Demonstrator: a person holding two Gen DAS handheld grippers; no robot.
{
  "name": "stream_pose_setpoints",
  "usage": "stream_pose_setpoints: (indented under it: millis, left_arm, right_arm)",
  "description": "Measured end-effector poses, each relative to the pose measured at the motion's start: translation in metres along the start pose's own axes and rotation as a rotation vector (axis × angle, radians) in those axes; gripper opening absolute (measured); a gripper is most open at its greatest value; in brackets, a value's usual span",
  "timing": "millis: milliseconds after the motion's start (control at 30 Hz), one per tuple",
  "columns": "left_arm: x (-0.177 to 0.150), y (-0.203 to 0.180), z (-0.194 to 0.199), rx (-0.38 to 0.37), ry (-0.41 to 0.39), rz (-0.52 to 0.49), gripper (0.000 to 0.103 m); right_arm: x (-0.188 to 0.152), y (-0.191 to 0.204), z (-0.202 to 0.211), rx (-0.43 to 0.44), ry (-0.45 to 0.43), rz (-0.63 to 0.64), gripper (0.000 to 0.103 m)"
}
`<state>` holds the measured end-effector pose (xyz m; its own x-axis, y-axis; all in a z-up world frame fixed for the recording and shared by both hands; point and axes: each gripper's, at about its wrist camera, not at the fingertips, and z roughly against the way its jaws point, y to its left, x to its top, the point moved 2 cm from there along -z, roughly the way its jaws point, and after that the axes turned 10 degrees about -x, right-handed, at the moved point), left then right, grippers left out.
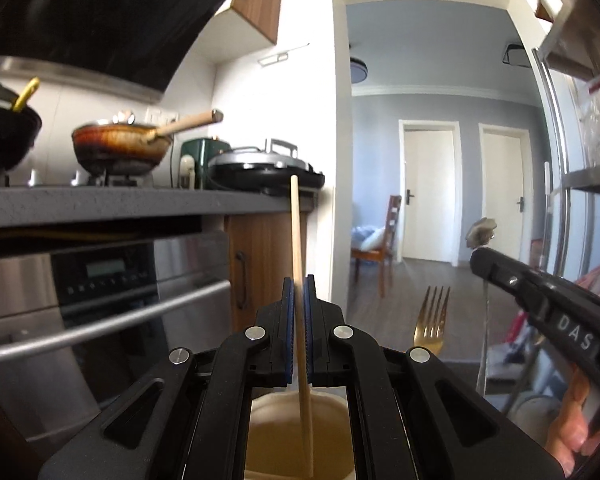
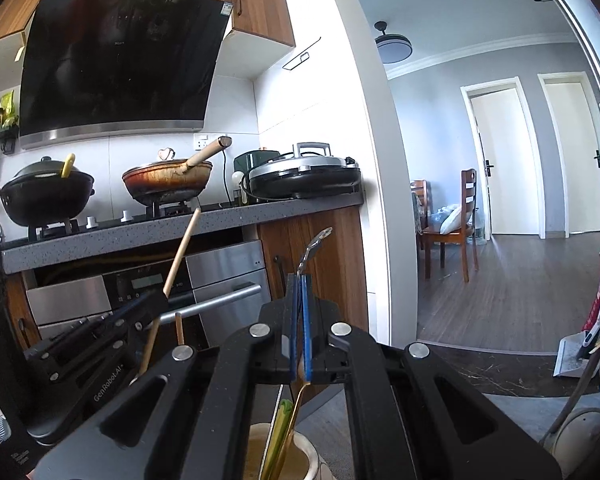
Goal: Organize utensils
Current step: 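Drop the chopstick into the taller pot while the right tool drops the spoon into the shorter pot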
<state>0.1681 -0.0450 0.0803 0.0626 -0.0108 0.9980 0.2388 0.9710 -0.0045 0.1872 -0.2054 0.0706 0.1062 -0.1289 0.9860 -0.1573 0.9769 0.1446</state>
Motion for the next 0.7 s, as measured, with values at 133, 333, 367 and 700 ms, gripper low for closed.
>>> stream_pose_setpoints:
  millis: [133,333,367,700]
  left_arm:
    - [-0.006,-0.01,0.007,0.05,-0.056,-0.075,0.005]
    - [-0.02,-0.012,0.008,0.06,-0.072,-0.084,0.005]
    - [-0.021,-0.012,0.008,0.067,-0.078,-0.088,0.005]
    - [-0.023,-0.007,0.009,0.034,-0.072,-0.087,0.005]
  right_arm:
    - [-0.011,0.004,-0.003,-0.006,0.006,0.033,0.002]
    - [-0.019,0.011,-0.003,0.014,0.0,0.057,0.002]
    - [-0.02,0.012,-0.003,0.016,-0.003,0.062,0.002]
    - [-0.031,0.016,-0.006,0.038,0.069,0.095,0.002]
